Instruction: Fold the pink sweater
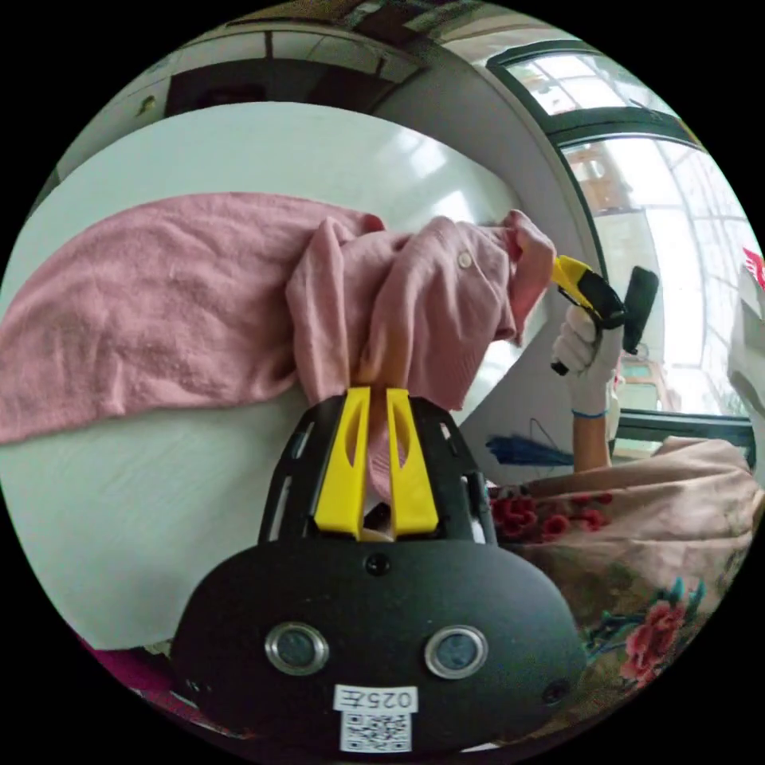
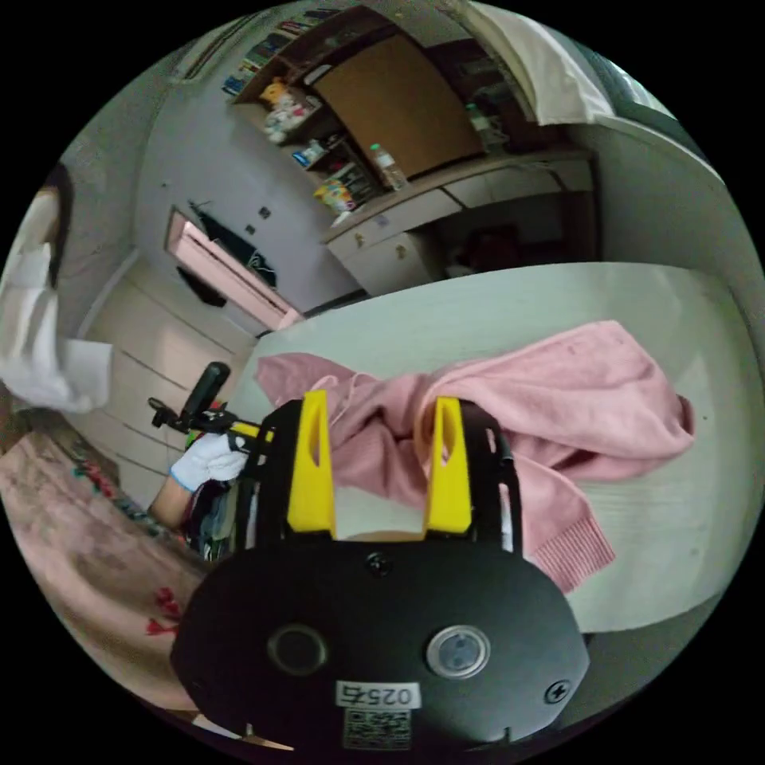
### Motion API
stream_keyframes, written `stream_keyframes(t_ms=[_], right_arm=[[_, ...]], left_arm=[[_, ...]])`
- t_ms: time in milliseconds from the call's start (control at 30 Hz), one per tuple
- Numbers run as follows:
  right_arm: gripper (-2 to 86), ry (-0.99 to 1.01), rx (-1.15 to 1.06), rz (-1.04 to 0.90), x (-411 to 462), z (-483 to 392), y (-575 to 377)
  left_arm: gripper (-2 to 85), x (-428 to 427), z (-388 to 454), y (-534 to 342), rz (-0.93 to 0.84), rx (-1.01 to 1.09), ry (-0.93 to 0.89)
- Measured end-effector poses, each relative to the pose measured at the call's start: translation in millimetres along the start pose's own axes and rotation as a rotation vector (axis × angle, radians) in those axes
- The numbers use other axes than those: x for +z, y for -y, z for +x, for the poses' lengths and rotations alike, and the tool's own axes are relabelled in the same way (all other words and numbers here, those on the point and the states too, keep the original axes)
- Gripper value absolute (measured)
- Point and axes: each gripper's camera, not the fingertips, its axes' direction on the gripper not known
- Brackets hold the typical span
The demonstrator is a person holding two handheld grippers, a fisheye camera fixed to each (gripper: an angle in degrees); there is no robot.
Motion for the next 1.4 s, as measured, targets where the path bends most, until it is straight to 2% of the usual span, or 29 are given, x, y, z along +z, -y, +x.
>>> stream_keyframes(t_ms=[133, 233, 333, 433, 533, 600, 667, 833, 933, 1033, 1067, 1133, 1200, 1300, 1400], right_arm=[[20.4, 0.022, -0.071, 0.035, 16.7, -3.2, -31.1], [19.7, 0.006, -0.108, 0.074, 20.3, 3.3, -62.4], [19.6, -0.114, -0.126, 0.053, 32.0, 12.9, -92.6], [20.2, -0.096, -0.134, 0.063, 45.2, 17.6, -124.4], [19.9, -0.01, -0.11, 0.157, 36.9, -0.5, -164.3], [19.3, -0.112, -0.133, 0.221, 35.0, -33.7, -200.0], [18.3, -0.154, -0.178, 0.256, 40.0, -60.5, -223.4], [18.9, -0.102, -0.29, 0.272, 71.7, -105.9, -250.0], [18.7, -0.005, -0.3, 0.256, 85.4, -118.3, -261.9], [18.2, 0.057, -0.29, 0.286, 86.8, -130.2, -294.4], [18.3, 0.052, -0.288, 0.287, 87.4, -135.0, -310.1], [18.5, 0.064, -0.279, 0.281, 87.6, -139.1, -335.9], [18.6, 0.103, -0.24, 0.304, 85.5, -137.1, -372.1], [19.2, 0.187, -0.21, 0.364, 83.1, -131.0, -410.5], [20.0, 0.184, -0.206, 0.439, 77.1, -134.7, -438.2]], left_arm=[[1.4, 2.2, -10.4, -32.8, 0.117, 0.139, 0.014], [5.7, -1.8, -24.0, -67.2, 0.255, 0.21, 0.042], [7.8, -1.3, -42.0, -103.9, 0.354, 0.255, -0.008], [9.0, -4.2, -55.1, -148.5, 0.48, 0.221, 0.038], [9.9, -10.9, -67.9, -202.3, 0.59, 0.074, 0.043], [10.0, -5.1, -76.1, -245.4, 0.666, -0.019, 0.021], [10.0, 6.1, -78.6, -267.2, 0.7, -0.064, 0.03], [8.0, 25.7, -70.0, -295.1, 0.794, -0.13, 0.13], [4.6, 30.2, -62.5, -280.1, 0.755, -0.145, 0.248], [-0.1, 29.5, -55.1, -259.7, 0.629, -0.09, 0.364], [-0.8, 27.3, -56.8, -255.8, 0.617, -0.036, 0.319], [-1.2, 16.3, -66.7, -258.2, 0.613, 0.023, 0.103], [-1.3, -16.5, -72.2, -279.3, 0.73, 0.113, -0.18], [-1.3, -69.6, -52.3, -304.4, 0.831, 0.215, -0.261], [-1.3, -118.8, -19.3, -319.3, 0.865, 0.293, -0.298]])
